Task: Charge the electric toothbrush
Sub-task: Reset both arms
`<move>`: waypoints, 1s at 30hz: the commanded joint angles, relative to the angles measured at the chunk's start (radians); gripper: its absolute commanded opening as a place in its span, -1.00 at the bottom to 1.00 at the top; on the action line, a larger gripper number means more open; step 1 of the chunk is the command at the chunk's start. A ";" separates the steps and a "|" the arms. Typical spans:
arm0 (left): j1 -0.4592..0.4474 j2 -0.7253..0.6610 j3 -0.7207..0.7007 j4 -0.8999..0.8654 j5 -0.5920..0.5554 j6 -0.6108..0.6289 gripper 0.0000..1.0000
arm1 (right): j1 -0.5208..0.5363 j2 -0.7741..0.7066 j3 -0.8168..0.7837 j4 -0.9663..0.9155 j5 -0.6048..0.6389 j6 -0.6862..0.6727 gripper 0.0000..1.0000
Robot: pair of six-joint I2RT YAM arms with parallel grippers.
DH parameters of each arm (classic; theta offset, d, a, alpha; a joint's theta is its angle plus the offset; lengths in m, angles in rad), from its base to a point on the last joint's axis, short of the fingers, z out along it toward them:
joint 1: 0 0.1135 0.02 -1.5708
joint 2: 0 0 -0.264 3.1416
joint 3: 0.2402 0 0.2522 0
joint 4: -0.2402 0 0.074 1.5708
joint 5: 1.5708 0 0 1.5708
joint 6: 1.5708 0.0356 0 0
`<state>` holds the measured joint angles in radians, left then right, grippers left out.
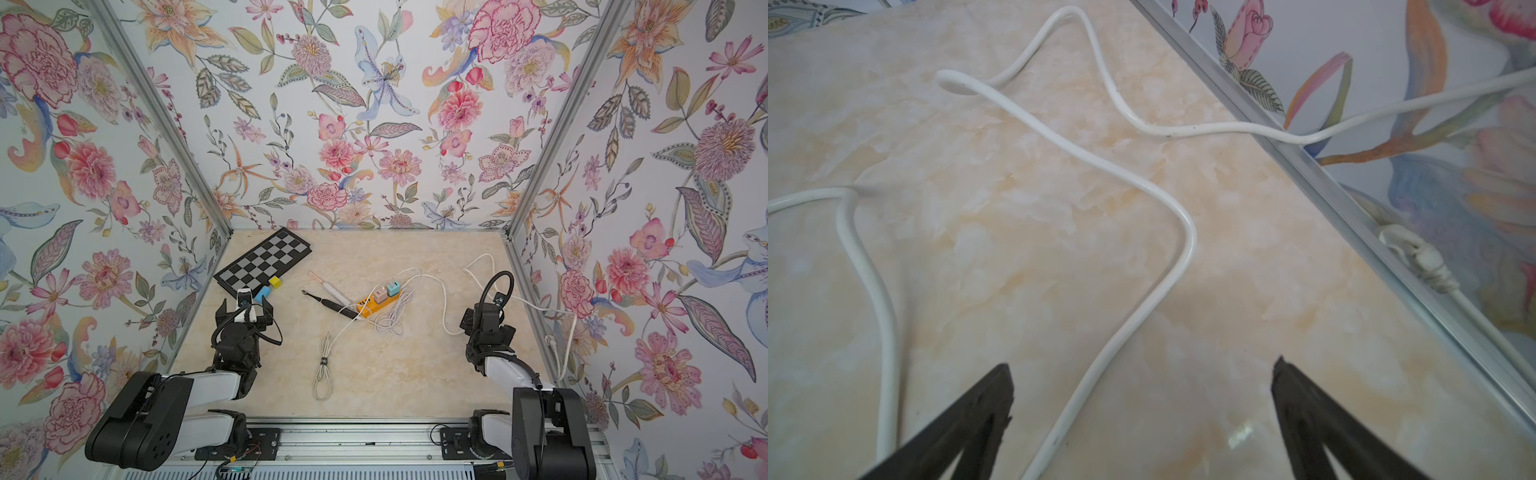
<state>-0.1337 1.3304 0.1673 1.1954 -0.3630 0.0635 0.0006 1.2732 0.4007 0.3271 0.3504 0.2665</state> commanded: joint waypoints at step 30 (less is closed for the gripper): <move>0.108 0.218 0.036 0.199 0.231 -0.061 0.98 | 0.064 0.270 -0.140 0.833 -0.091 -0.274 0.99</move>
<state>-0.0326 1.5448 0.1871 1.3872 -0.1406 0.0105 0.0750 1.5669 0.2462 1.0466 0.1936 0.0071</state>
